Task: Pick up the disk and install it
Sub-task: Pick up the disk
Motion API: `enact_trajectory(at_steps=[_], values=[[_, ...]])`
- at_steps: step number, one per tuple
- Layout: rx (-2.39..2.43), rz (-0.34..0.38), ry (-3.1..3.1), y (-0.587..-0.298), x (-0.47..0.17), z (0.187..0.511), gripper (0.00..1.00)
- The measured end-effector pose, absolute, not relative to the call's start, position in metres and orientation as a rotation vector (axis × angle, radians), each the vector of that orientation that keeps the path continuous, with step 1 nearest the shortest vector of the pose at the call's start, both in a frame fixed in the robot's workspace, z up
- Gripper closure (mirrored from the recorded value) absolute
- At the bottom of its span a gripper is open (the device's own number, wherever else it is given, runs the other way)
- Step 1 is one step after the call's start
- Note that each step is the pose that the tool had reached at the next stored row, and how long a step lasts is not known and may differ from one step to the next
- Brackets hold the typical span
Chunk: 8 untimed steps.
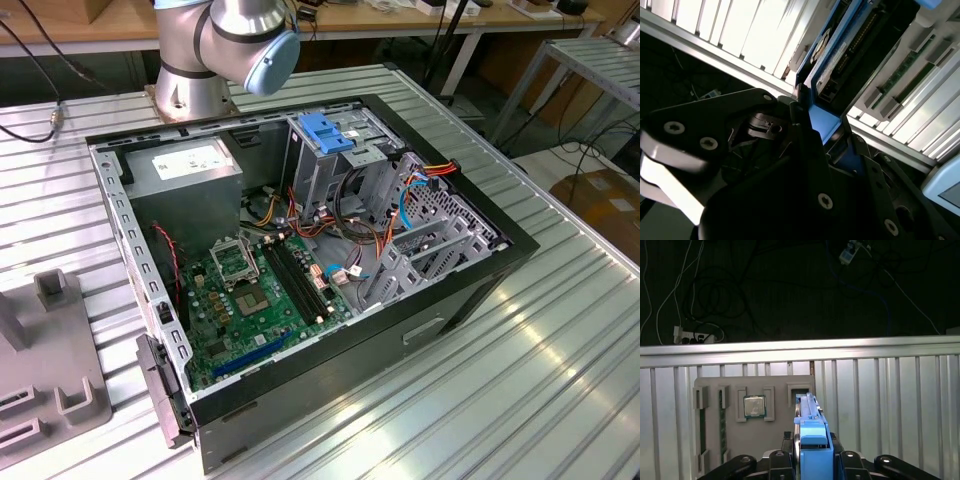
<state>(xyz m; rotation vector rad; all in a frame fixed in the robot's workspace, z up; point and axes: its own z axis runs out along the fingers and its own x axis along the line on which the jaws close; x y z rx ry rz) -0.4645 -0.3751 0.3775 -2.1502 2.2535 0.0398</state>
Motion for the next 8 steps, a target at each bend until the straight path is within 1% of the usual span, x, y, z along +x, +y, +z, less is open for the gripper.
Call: enact_trajectory(at_steps=[8], values=[[-2.151,0.041,2.254,-0.3751,-0.4644,0.3861,0.63]])
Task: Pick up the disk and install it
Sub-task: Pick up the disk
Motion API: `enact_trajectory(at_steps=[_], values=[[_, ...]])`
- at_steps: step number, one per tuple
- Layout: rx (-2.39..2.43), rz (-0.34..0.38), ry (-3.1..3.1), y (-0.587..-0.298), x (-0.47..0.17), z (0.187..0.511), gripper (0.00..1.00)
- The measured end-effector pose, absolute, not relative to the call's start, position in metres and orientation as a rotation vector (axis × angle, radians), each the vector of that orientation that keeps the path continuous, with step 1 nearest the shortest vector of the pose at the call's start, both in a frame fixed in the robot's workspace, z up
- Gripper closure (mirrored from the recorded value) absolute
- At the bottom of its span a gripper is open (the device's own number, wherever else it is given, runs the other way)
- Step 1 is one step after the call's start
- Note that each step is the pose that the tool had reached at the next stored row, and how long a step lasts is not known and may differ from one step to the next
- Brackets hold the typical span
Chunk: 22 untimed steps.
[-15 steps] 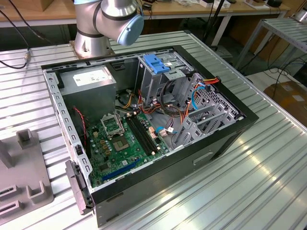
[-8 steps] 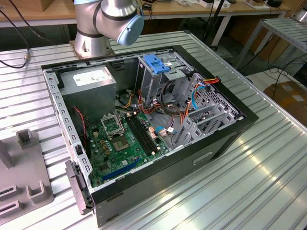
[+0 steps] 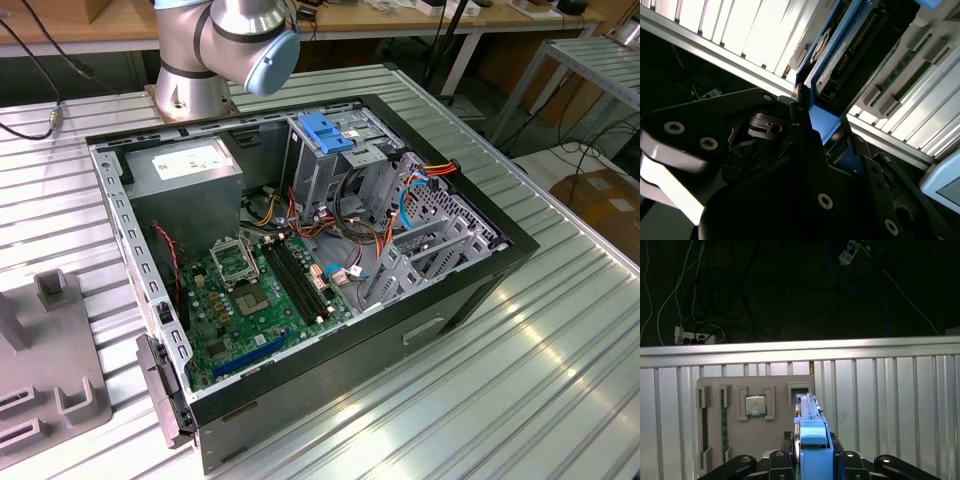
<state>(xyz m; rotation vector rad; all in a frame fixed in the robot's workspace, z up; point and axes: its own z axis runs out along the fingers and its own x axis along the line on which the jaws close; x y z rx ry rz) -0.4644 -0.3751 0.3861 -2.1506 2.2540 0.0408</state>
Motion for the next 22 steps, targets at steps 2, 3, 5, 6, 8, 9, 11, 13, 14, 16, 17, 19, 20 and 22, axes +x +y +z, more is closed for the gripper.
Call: enact_trajectory(at_steps=[2,3,5,6,8,9,11,13,14,16,17,19,20,22], values=[[-2.150,0.041,2.254,-0.375,-0.464,0.388,0.63],[-2.150,0.041,2.254,-0.375,-0.464,0.389,0.63],[-2.151,0.041,2.254,-0.375,-0.464,0.391,0.63],[-2.151,0.041,2.254,-0.375,-0.464,0.392,0.63],[-2.151,0.041,2.254,-0.375,-0.464,0.395,0.63],[-2.151,0.041,2.254,-0.375,-0.464,0.397,0.63],[-2.151,0.042,2.254,-0.375,-0.464,0.400,0.63],[-2.151,0.042,2.255,-0.375,-0.464,0.403,0.63],[-2.151,0.043,2.255,-0.375,-0.464,0.403,0.63],[-2.152,0.043,2.255,-0.375,-0.464,0.405,0.63],[-2.152,0.043,2.255,-0.375,-0.464,0.406,0.63],[-2.152,0.044,2.255,-0.375,-0.464,0.410,0.63],[-2.152,0.044,2.255,-0.375,-0.464,0.411,0.63],[-2.152,0.044,2.255,-0.375,-0.464,0.413,0.63]])
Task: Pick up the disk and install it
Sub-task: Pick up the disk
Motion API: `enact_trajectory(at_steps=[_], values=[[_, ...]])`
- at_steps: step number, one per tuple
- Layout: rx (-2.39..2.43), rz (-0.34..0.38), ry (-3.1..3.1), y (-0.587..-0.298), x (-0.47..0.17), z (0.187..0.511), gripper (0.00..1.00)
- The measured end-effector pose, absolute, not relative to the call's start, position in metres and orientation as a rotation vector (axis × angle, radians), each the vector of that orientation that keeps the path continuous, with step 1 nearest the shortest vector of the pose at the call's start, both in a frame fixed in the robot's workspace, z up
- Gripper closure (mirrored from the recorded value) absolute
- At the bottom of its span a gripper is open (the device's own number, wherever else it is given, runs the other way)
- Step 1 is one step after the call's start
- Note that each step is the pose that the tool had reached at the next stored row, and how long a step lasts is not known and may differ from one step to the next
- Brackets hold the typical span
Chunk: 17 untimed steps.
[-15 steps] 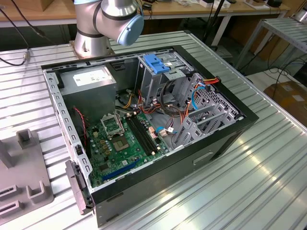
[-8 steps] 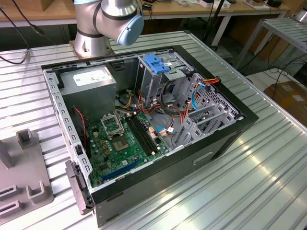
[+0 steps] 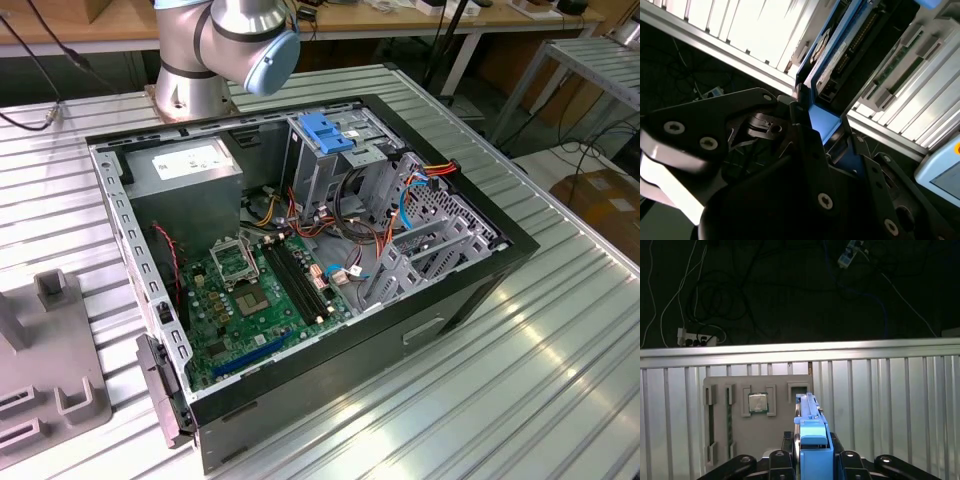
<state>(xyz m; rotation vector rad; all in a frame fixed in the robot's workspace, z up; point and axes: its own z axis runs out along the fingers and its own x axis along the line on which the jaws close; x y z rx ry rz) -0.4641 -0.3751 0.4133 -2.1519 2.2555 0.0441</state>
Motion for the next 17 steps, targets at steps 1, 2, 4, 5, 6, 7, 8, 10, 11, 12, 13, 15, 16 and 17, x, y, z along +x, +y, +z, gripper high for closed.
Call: enact_trajectory(at_steps=[1,2,4,5,6,7,8,10,11,12,13,15,16,17], values=[[-2.152,0.044,2.255,-0.375,-0.464,0.414,0.63],[-2.152,0.044,2.255,-0.375,-0.464,0.415,0.63],[-2.152,0.044,2.256,-0.375,-0.464,0.417,0.63],[-2.152,0.044,2.256,-0.375,-0.464,0.418,0.63],[-2.152,0.045,2.256,-0.375,-0.464,0.419,0.63],[-2.152,0.045,2.256,-0.375,-0.464,0.420,0.63],[-2.152,0.045,2.256,-0.375,-0.464,0.421,0.63],[-2.153,0.046,2.257,-0.375,-0.464,0.423,0.63],[-2.153,0.047,2.257,-0.375,-0.464,0.424,0.63],[-2.153,0.047,2.257,-0.375,-0.464,0.425,0.63],[-2.154,0.049,2.258,-0.375,-0.464,0.428,0.63],[-2.154,0.050,2.258,-0.375,-0.464,0.431,0.63],[-2.155,0.050,2.258,-0.375,-0.464,0.432,0.63],[-2.155,0.051,2.259,-0.375,-0.464,0.433,0.63]])
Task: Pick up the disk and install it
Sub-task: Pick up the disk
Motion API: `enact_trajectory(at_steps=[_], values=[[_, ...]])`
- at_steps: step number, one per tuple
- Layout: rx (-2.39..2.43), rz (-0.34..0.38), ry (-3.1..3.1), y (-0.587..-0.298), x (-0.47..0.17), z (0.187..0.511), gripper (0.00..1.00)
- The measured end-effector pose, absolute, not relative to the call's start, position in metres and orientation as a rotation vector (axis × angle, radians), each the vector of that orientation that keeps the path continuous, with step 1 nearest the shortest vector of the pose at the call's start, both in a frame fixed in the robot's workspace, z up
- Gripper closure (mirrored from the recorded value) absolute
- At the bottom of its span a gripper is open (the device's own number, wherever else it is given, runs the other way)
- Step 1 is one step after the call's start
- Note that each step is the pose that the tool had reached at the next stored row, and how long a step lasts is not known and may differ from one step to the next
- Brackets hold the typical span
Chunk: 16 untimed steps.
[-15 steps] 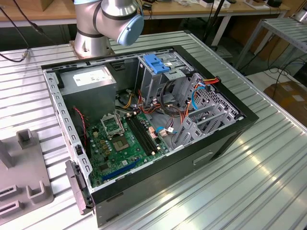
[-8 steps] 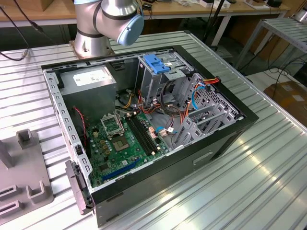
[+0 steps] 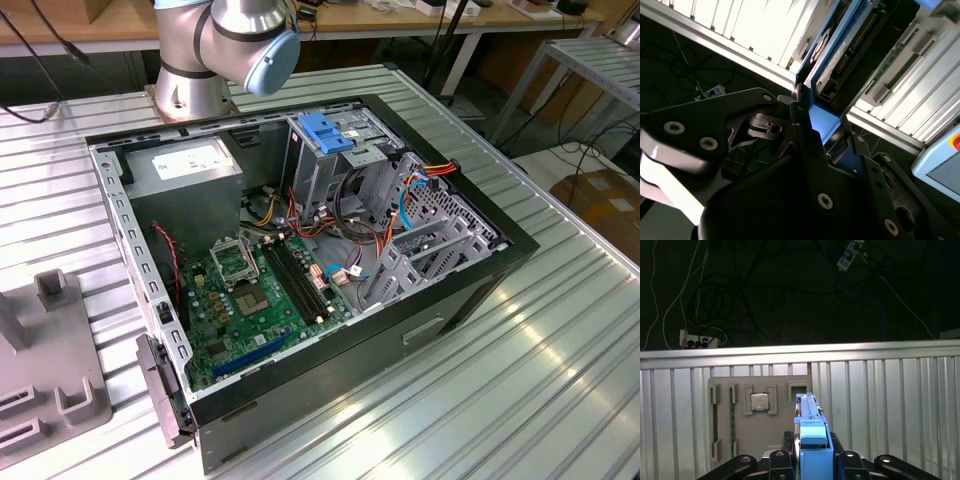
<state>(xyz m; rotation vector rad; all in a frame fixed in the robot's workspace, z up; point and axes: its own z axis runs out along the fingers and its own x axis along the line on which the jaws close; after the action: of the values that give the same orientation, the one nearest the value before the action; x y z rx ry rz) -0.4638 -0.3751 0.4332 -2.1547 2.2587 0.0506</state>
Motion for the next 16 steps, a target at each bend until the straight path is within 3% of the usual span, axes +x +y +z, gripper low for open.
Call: enact_trajectory(at_steps=[16], values=[[-2.157,0.057,2.262,-0.375,-0.464,0.457,0.63]])
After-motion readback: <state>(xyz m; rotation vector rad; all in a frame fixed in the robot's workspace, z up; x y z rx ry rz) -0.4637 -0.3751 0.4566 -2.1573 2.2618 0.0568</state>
